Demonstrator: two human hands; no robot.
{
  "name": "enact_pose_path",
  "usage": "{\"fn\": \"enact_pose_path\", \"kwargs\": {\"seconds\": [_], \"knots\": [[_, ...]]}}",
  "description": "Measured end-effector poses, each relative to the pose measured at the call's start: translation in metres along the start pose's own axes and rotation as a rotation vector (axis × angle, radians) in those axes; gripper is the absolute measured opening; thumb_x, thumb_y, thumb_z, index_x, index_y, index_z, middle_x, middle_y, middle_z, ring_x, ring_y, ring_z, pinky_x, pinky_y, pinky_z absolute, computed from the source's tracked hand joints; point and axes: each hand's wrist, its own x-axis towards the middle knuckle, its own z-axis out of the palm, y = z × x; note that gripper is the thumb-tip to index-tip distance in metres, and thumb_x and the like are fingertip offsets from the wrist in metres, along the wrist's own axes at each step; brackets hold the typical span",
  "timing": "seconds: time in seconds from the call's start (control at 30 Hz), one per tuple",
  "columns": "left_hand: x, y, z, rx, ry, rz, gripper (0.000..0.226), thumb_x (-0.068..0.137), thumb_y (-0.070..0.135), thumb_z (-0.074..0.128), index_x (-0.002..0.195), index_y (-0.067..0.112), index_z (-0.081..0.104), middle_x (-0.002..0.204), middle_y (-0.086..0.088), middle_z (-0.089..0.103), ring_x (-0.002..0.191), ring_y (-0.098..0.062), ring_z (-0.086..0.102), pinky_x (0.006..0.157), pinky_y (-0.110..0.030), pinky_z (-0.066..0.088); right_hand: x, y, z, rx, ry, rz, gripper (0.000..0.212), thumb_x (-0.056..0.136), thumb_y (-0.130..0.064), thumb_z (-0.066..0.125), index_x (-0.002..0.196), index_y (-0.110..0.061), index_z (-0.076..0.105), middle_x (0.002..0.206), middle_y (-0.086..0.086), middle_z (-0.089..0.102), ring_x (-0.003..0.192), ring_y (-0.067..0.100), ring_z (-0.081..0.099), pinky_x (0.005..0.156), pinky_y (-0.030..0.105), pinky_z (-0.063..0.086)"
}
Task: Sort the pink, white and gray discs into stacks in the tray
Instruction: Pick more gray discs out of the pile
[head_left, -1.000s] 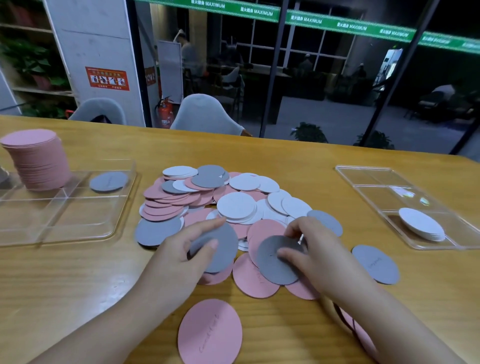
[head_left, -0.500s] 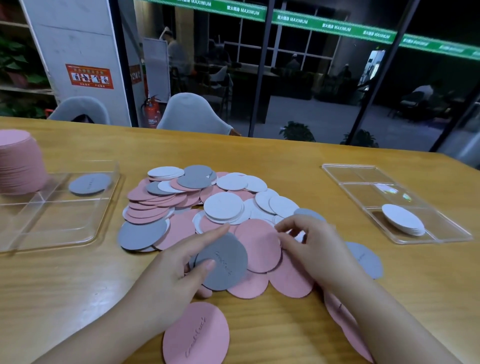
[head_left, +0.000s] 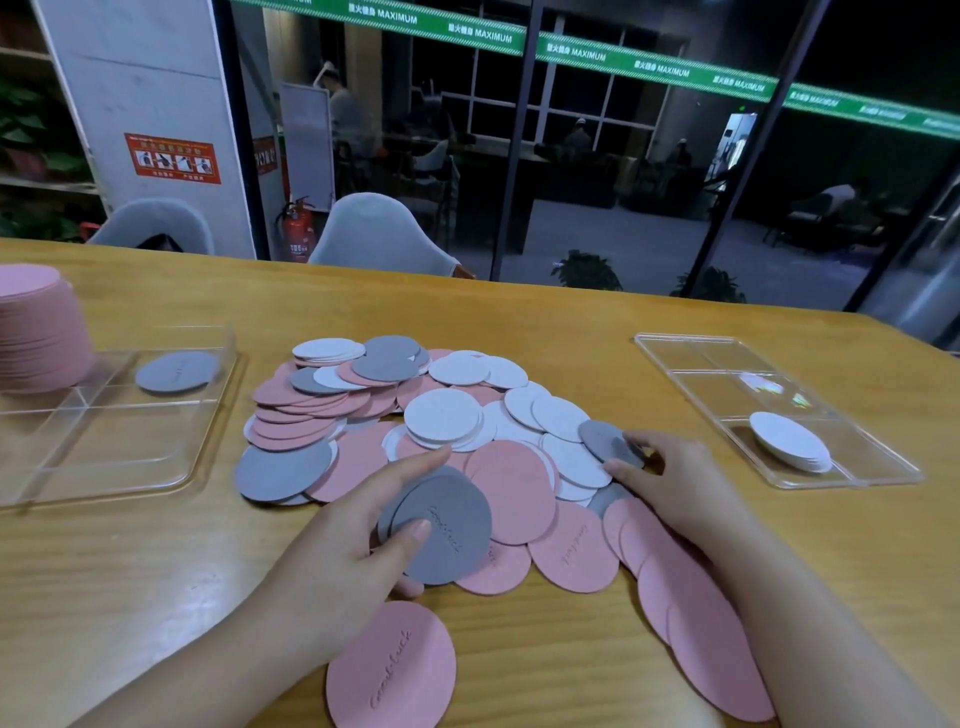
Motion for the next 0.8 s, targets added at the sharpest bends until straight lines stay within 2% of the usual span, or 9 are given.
{"fn": "enact_pose_path", "kwargs": {"seconds": [0.13, 0.2, 0.33, 0.4, 0.47, 0.53, 0.63, 0.73, 0.8], "knots": [[-0.001, 0.003, 0.001, -0.01, -0.002, 0.005, 0.06, 0.092, 0.011, 0.054, 0.112, 0.067, 0.048, 0.109, 0.031, 0.052, 0.075, -0.013, 0.067, 0.071, -0.039, 0.058, -0.003, -0.005, -0.004, -0.026, -0.005, -0.018, 0.02, 0.094, -0.034, 0.051, 0.1, -0.022, 0.065, 0.093, 0.0, 0.065, 0.092, 0.021, 0.057, 0.065, 0.029, 0.037], [-0.001, 0.005, 0.001, -0.023, 0.005, 0.005, 0.06, 0.092, 0.011, 0.054, 0.11, 0.068, 0.049, 0.111, 0.028, 0.053, 0.077, -0.013, 0.066, 0.07, -0.037, 0.059, -0.001, -0.007, -0.004, -0.104, 0.029, -0.025, 0.028, 0.098, -0.033, 0.039, 0.083, -0.016, 0.056, 0.076, 0.005, 0.059, 0.077, 0.027, 0.055, 0.058, 0.033, 0.035], [-0.002, 0.005, 0.003, -0.054, 0.011, -0.014, 0.06, 0.092, 0.009, 0.052, 0.107, 0.068, 0.051, 0.114, 0.017, 0.055, 0.078, -0.012, 0.067, 0.071, -0.038, 0.058, 0.001, -0.003, -0.002, -0.096, 0.111, -0.027, 0.02, 0.098, -0.023, 0.04, 0.087, -0.01, 0.048, 0.077, 0.009, 0.059, 0.076, 0.032, 0.055, 0.058, 0.034, 0.036], [-0.003, 0.006, 0.005, -0.08, 0.01, -0.021, 0.063, 0.093, 0.007, 0.05, 0.103, 0.069, 0.052, 0.112, 0.022, 0.055, 0.08, -0.009, 0.067, 0.071, -0.038, 0.058, -0.003, -0.005, -0.001, -0.031, 0.138, -0.077, 0.014, 0.095, -0.02, 0.046, 0.088, -0.01, 0.05, 0.073, 0.004, 0.058, 0.072, 0.028, 0.053, 0.056, 0.033, 0.035], [-0.003, 0.006, 0.006, -0.091, 0.011, -0.031, 0.063, 0.094, 0.006, 0.048, 0.103, 0.068, 0.053, 0.108, 0.03, 0.054, 0.081, -0.007, 0.067, 0.074, -0.04, 0.058, -0.01, -0.014, -0.002, 0.095, 0.17, -0.163, 0.007, 0.094, -0.015, 0.05, 0.089, -0.015, 0.055, 0.077, -0.006, 0.058, 0.073, 0.015, 0.053, 0.06, 0.024, 0.037], [-0.002, 0.006, 0.006, -0.115, 0.025, -0.047, 0.061, 0.095, 0.005, 0.046, 0.104, 0.066, 0.055, 0.108, 0.029, 0.055, 0.082, -0.007, 0.068, 0.078, -0.042, 0.057, -0.018, -0.029, -0.005, 0.162, 0.18, -0.302, 0.014, 0.092, -0.01, 0.053, 0.084, -0.021, 0.056, 0.078, -0.01, 0.053, 0.073, 0.002, 0.049, 0.062, 0.011, 0.035], [-0.001, 0.007, 0.006, -0.161, 0.051, -0.052, 0.059, 0.096, 0.005, 0.044, 0.103, 0.062, 0.058, 0.117, 0.021, 0.055, 0.083, -0.009, 0.068, 0.079, -0.041, 0.057, -0.032, -0.051, -0.006, 0.293, 0.018, -0.437, 0.026, 0.089, -0.006, 0.057, 0.077, -0.03, 0.056, 0.075, -0.01, 0.057, 0.069, -0.001, 0.049, 0.063, 0.011, 0.036], [0.0, 0.01, 0.006, -0.211, 0.071, -0.024, 0.06, 0.097, 0.005, 0.042, 0.101, 0.062, 0.059, 0.113, 0.025, 0.058, 0.092, -0.003, 0.064, 0.071, -0.031, 0.057, -0.044, -0.064, 0.005, 0.467, -0.202, -0.461, 0.011, 0.084, -0.02, 0.062, 0.085, -0.031, 0.063, 0.08, -0.01, 0.063, 0.073, 0.01, 0.055, 0.068, 0.022, 0.043], [-0.001, 0.011, 0.006, -0.232, 0.084, -0.015, 0.058, 0.097, 0.007, 0.041, 0.103, 0.062, 0.058, 0.11, 0.031, 0.058, 0.099, 0.0, 0.061, 0.068, -0.028, 0.057, -0.05, -0.069, 0.013, 0.579, -0.298, -0.426, 0.012, 0.079, -0.024, 0.063, 0.087, -0.033, 0.063, 0.078, -0.013, 0.061, 0.073, 0.01, 0.056, 0.069, 0.023, 0.045]]}}
